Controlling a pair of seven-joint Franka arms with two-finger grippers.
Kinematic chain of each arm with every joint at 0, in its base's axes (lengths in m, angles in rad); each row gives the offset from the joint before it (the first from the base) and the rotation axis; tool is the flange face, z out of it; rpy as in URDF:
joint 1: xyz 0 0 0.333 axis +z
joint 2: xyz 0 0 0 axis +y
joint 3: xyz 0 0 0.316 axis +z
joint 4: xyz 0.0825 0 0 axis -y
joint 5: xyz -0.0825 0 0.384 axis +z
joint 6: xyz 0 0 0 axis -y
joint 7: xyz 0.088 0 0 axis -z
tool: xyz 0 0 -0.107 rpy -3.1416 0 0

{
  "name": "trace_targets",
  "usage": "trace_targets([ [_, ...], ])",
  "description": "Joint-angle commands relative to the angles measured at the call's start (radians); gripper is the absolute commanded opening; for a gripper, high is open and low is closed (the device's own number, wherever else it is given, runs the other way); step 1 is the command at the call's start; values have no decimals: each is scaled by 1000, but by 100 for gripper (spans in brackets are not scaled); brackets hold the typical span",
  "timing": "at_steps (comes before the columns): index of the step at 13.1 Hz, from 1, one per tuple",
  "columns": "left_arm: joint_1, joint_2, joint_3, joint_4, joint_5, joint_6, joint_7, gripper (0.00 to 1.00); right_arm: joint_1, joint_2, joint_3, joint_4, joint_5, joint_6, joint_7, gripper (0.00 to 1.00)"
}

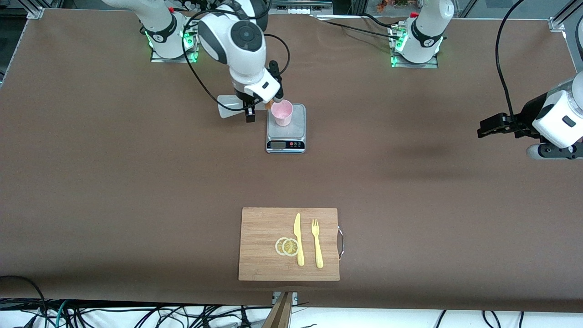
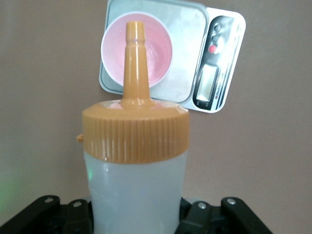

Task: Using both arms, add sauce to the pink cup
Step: 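Carry the sauce bottle back beside the scale with the right gripper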

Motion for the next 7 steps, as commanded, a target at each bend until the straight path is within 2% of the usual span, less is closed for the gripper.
trace_targets([
  [1, 9, 3, -8, 12, 16, -17, -5, 100, 1, -54, -55, -26, 152, 10, -117, 0],
  [4, 9, 3, -8, 12, 15, -16, -5, 100, 1, -62, -116, -21, 309, 5, -234, 0],
  [7, 8, 3, -8, 14, 16, -16, -5, 100, 1, -73, -229, -9, 476, -54, -384, 0],
])
